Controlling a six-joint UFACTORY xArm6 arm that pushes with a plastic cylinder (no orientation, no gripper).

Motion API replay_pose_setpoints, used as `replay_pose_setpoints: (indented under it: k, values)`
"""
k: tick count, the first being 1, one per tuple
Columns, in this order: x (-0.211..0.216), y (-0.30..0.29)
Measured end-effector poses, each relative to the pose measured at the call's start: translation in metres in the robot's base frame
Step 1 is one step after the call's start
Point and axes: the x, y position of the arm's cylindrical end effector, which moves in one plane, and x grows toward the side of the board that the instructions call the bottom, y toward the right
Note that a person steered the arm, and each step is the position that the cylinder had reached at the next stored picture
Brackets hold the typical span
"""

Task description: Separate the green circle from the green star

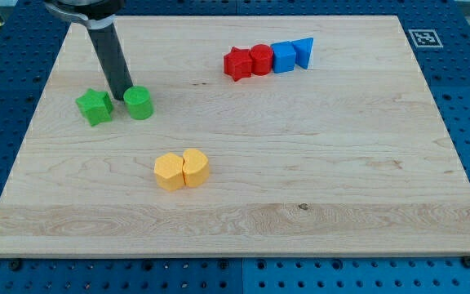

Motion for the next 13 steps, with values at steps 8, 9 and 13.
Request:
replay_pose_setpoints:
  k: [8,9,13]
  values:
    - [0.046,0.051]
    - [0.051,0.062]
    - [0.028,0.069]
